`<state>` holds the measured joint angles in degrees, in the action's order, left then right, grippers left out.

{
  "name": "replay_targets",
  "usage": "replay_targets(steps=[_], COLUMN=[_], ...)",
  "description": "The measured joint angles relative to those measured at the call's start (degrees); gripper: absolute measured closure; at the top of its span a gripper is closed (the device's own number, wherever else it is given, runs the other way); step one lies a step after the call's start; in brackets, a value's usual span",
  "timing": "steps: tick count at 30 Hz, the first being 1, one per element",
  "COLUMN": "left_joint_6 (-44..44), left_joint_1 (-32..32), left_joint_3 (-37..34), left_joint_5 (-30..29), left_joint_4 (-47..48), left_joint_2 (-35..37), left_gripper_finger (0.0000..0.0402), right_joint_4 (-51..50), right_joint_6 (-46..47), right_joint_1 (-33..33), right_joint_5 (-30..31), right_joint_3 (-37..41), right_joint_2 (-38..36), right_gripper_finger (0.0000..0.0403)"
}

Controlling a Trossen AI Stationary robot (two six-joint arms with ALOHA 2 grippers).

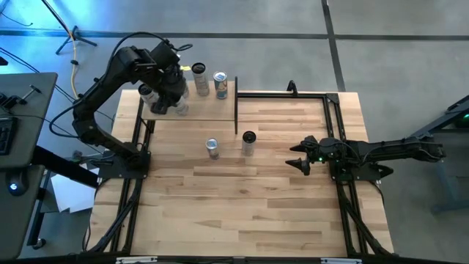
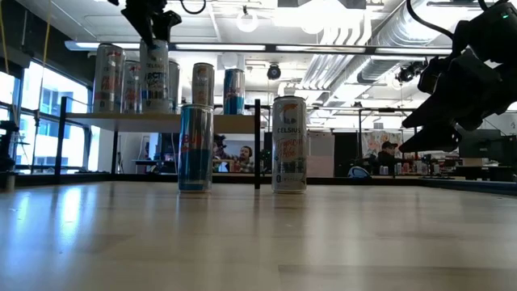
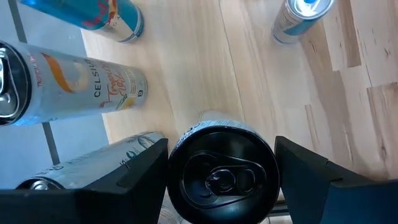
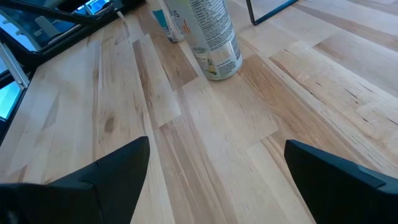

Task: Place canned beverage on shelf
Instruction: Put the white blue soda can on the shelf aligned with the other white blue soda can

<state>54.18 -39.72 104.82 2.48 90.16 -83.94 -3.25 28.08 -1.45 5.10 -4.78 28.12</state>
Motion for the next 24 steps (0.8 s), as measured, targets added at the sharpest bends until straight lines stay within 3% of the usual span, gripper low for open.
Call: replay_targets(steps=[10,24], left_joint_6=[0.56,1.75], left_joint_1=[-0.68,-1.90], left_joint_3=[-0.09,-0.07], left_joint_5=[-0.02,0.02], left_joint_4=[0.21,-0.23], left_joint_2=[0.43,0.35], left_gripper_finger=[0.0166,0.0127], right_joint_4=[0.02,0.02], right_joint_6=[0.00,-0.02], right_joint_1=[0.00,0.00], right_joint_5=[0.07,0.24], right_joint_3=[0.00,0.00], right_joint_2=[-0.01,-0.02], right_gripper_finger=[0.0043,0.0043])
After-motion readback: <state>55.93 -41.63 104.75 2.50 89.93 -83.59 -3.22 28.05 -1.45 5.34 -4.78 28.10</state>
